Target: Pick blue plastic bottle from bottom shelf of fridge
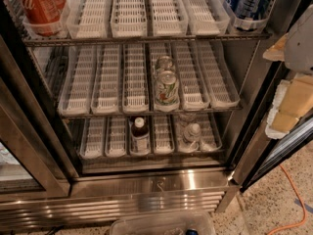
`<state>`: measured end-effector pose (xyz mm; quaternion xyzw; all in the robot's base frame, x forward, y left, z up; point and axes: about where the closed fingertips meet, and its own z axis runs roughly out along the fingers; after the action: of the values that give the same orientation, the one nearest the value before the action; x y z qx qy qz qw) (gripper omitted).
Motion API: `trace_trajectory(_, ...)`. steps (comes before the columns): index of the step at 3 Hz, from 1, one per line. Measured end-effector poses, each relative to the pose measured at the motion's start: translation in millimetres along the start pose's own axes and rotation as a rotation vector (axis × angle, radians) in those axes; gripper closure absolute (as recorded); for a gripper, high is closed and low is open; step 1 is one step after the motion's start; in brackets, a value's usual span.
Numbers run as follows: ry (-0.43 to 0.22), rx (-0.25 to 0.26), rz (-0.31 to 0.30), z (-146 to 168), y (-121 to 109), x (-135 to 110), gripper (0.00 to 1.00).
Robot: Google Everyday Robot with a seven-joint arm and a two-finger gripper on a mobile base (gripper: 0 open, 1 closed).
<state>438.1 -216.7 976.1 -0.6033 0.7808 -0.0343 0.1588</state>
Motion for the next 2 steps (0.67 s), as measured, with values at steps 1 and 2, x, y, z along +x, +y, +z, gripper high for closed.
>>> trace_trajectory(1, 0.000, 0.000, 0.000, 0.0, 0.0, 0.0, 0.00)
trace_trajectory(2, -0.026, 0.013, -0.002, -3.0, -2.2, -3.8, 0.00)
